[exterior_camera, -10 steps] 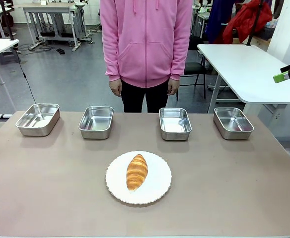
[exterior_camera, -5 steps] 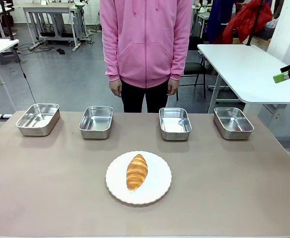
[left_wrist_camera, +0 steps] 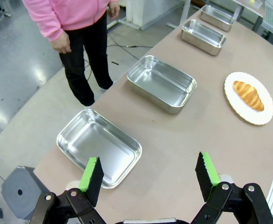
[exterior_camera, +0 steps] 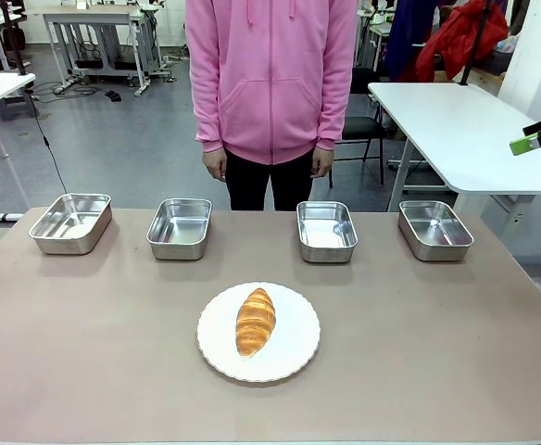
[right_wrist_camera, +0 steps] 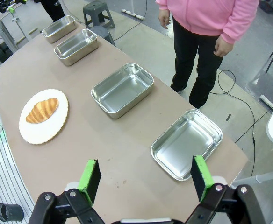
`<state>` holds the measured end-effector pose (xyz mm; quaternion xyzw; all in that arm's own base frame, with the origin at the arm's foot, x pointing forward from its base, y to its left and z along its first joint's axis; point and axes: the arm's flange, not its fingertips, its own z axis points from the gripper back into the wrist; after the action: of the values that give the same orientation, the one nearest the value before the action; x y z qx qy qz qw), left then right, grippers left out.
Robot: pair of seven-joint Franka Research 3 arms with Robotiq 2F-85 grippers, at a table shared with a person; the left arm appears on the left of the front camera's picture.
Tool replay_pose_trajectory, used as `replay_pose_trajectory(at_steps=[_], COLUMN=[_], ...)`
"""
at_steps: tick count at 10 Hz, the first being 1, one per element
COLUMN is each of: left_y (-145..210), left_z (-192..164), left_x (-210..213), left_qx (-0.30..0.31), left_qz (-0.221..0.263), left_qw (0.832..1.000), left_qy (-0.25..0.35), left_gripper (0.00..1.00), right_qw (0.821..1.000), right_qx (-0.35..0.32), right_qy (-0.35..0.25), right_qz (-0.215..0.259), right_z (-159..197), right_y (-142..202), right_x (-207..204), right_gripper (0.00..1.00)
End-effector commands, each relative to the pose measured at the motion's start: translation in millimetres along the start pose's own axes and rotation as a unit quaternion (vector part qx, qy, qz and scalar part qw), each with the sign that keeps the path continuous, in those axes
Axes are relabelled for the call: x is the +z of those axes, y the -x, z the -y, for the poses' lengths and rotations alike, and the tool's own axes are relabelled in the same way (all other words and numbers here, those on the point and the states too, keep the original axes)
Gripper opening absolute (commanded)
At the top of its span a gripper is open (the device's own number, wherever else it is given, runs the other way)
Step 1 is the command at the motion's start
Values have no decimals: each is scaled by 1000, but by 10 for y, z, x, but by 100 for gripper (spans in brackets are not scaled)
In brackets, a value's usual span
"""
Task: Place the bread in the container.
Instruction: Place the Butter Roll into the Airtight Container indicated by the human.
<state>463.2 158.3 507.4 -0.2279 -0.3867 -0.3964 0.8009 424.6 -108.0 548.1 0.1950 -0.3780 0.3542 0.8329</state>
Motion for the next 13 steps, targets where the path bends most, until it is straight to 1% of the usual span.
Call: replay_pose_trajectory(at_steps=[1,13], left_y=[-8,-8], left_z=[5,5], left_x=[0,0], left_qx=[-2,-2], left_qz=[-1,-1], left_qw=[1000,1000], left_qy=[-1,-1], left_gripper=[100,100], right_qw=[1000,1000], right_qx=[1,1], right_qy=[-2,-2], right_qz=[6,6], right_z=[4,4], right_y=[-8,-8], right_x=[-5,-5], right_gripper=[100,100])
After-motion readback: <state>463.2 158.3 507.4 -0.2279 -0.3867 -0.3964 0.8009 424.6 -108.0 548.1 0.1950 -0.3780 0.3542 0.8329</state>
